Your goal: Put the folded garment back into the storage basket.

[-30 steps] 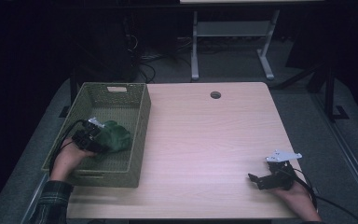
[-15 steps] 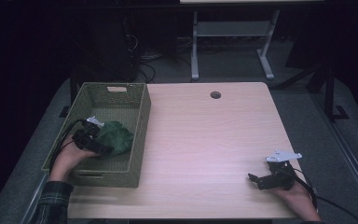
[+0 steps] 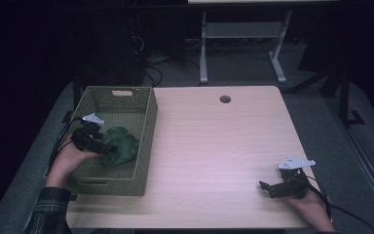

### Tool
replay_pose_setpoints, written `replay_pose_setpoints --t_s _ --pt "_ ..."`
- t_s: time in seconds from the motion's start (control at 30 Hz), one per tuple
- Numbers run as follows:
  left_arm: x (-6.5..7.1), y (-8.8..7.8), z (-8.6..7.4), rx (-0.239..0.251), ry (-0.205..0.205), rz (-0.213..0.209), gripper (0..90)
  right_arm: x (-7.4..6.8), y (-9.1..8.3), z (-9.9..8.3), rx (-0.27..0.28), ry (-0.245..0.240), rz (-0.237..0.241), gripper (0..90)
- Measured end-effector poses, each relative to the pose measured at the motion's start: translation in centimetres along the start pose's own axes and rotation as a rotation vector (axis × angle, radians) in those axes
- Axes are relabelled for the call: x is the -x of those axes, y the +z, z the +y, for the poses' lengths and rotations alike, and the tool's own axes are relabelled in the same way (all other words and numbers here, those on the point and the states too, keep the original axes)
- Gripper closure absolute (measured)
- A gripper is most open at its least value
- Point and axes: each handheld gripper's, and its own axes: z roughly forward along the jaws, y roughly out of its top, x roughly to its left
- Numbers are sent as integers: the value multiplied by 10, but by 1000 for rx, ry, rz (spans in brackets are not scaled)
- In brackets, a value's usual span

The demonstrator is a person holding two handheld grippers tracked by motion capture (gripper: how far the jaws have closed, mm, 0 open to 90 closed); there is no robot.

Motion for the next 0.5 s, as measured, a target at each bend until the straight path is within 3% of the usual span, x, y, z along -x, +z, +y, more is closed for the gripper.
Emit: replay_pose_setpoints --t_s 0.2,0.5 --pt "15 -14 19 59 39 -34 142 0 0 0 0 1 0 8" --pt "42 -21 44 120 100 -91 143 0 0 0 0 0 -1 8"
